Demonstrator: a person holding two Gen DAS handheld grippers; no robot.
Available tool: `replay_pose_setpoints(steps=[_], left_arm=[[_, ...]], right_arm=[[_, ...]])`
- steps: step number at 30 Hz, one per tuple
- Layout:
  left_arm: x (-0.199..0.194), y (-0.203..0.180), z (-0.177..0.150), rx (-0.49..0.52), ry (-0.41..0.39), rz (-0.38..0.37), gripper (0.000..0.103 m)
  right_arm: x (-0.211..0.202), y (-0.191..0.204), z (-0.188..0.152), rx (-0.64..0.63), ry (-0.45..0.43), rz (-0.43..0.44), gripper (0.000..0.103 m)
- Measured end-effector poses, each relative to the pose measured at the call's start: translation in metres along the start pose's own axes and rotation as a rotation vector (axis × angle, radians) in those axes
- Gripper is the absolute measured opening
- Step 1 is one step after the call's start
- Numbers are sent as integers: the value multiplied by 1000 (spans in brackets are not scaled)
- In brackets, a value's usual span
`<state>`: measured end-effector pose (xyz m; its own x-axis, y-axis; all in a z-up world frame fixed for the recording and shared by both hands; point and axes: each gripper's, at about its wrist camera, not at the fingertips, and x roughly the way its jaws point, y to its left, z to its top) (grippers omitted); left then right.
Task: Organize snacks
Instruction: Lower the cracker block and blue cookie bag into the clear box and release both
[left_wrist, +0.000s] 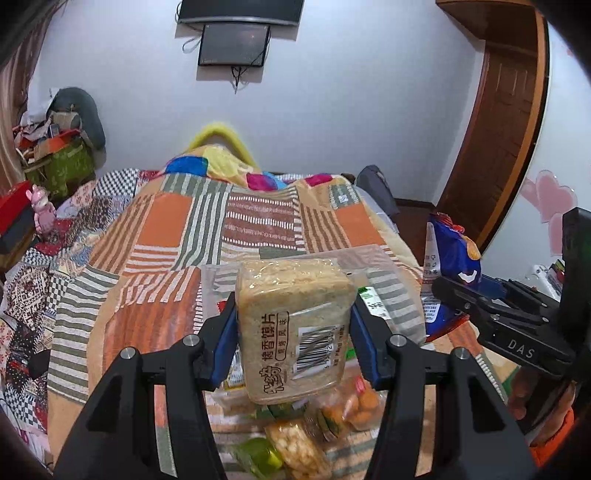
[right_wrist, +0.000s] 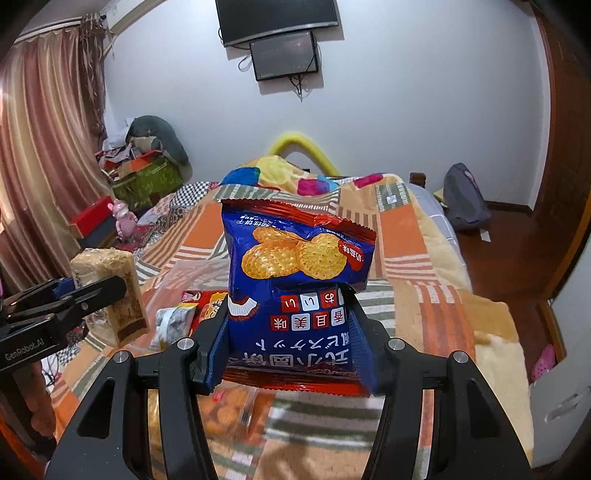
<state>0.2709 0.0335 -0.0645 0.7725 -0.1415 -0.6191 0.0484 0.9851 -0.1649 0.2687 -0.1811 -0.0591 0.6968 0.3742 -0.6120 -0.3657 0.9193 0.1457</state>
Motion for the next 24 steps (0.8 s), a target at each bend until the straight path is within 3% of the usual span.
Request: replay_pose_setpoints(steps=[7,15,24], left_arm=[[48,9,2,-46,101,-52,55],[93,13,-4,-83,163,-37,56],[88,9,-11,-44,162,3,57]], right_arm=[[31,6,-2,-36,66,-3,53],[61,4,-12,-56,141,-23,54],[53,-1,-12,-40,148,-21,67]])
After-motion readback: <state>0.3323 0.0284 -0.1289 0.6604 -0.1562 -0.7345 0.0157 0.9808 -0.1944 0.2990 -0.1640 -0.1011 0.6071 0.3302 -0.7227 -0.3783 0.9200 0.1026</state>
